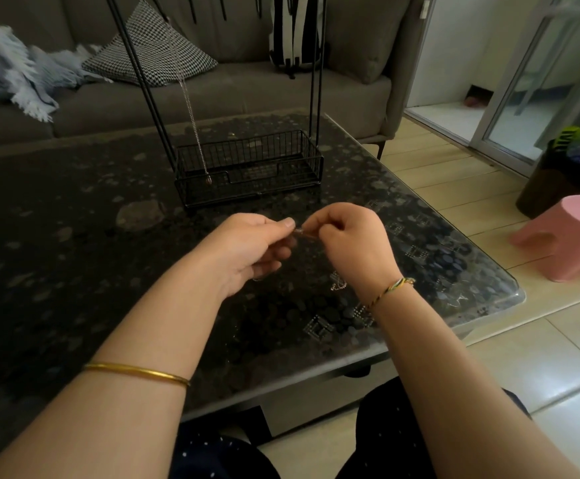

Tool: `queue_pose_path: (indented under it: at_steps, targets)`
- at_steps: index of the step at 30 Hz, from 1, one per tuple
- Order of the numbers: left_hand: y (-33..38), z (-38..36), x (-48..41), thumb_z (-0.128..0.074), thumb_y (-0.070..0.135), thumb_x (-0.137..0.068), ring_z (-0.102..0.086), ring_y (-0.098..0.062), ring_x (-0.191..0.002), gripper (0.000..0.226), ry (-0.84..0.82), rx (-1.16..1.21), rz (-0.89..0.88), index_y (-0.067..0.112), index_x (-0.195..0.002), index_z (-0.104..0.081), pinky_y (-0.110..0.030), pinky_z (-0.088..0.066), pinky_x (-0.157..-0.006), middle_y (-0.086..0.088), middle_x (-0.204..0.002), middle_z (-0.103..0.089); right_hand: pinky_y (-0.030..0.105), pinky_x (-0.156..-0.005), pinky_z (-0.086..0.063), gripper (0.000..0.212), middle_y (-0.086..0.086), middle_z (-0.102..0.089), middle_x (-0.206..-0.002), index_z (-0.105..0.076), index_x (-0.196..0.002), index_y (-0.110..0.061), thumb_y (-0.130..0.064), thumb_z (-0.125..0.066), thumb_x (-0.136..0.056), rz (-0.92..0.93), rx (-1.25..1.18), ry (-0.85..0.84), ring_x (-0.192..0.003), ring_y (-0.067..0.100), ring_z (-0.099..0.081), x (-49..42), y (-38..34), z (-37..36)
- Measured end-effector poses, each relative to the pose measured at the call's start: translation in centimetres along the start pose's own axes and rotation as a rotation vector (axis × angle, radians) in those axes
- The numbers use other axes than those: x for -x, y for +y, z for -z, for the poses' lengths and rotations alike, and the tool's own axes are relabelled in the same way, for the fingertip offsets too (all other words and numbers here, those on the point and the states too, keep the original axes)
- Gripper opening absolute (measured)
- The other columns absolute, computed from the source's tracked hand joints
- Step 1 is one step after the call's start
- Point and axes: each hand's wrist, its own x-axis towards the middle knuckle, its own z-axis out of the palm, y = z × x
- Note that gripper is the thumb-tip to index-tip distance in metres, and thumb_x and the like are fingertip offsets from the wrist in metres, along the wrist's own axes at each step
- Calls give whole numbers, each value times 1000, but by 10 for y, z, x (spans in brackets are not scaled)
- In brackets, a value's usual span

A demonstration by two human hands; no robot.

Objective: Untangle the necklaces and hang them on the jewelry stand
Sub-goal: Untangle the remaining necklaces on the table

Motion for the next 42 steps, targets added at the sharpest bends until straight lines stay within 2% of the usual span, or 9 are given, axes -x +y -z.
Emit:
queue_pose_path:
  at_steps: [3, 6, 14, 18, 21, 26, 33, 40, 42]
  targets:
    - [2, 0, -1, -59, 18, -95, -58, -11, -71, 16, 4, 47, 4, 12, -80, -63, -29, -52, -75, 0, -78, -66, 16, -60, -46, 19, -7, -67, -76, -70, -77, -16, -9, -54, -86, -13, -33, 6, -67, 3, -56, -1, -4, 2]
    - [2, 0, -2, -60, 16, -94, -60, -11, -68, 16, 12, 75, -11, 12, -78, -61, -30, -53, -75, 0, -75, -65, 20, -64, -49, 6, -3, -68, -76, -71, -82, -13, -19, -68, -80, -12, -68, -31, -69, 5, -59, 0, -5, 1]
    - [1, 1, -2, -61, 14, -93, -61, -12, -66, 16, 34, 79, -17, 13, -78, -59, -30, -54, -75, -2, -74, -65, 23, -75, -49, 15, -5, -66, -86, -67, -88, -15, -23, -75, -77, 134, 119, -74, -81, 8, -59, -1, -1, 0]
    - [1, 2, -2, -60, 14, -93, -59, -11, -63, 17, 47, 93, -14, 13, -77, -57, -30, -52, -75, -1, -72, -65, 11, -65, -40, 21, -7, -59, -89, -63, -94, -15, -19, -75, -77, 212, 190, -85, -69, 0, -47, -2, -1, -1]
    - [1, 2, -3, -61, 14, -93, -58, -11, -63, 17, 58, 99, -17, 13, -76, -57, -30, -52, -73, -1, -72, -65, 9, -64, -38, 30, -3, -57, -96, -58, -99, -13, -14, -76, -75, 261, 190, -122, -68, -2, -43, -1, 0, -1]
    - [1, 1, -3, -62, 12, -92, -57, -9, -60, 12, 55, 88, -17, 12, -80, -60, -27, -52, -69, -1, -70, -64, 3, -66, -35, 21, -5, -56, -92, -61, -94, -11, -10, -73, -77, 316, 223, -96, -71, -5, -43, -2, 1, -1]
    - [2, 1, -1, -60, 9, -93, -57, -10, -64, 13, 50, 46, -63, 15, -82, -61, -27, -51, -69, 1, -69, -64, 7, -61, -37, 2, -13, -55, -80, -62, -88, -16, -15, -63, -86, 289, 188, -57, -67, -2, -46, -2, 0, 0]
    - [6, 0, 2, -57, 7, -93, -55, -8, -63, 13, 71, 24, -101, 16, -86, -63, -26, -51, -68, 0, -76, -63, 10, -60, -39, 10, -11, -57, -77, -64, -87, -12, -20, -69, -83, 249, 113, -74, -64, -1, -48, -1, -3, 0]
    - [6, 0, 3, -58, 7, -93, -56, -8, -65, 12, 56, 13, -119, 16, -87, -63, -25, -51, -67, 0, -77, -64, 13, -57, -40, 9, -8, -57, -73, -64, -84, -11, -18, -68, -83, 179, 37, -76, -61, 1, -47, -1, -4, 0]
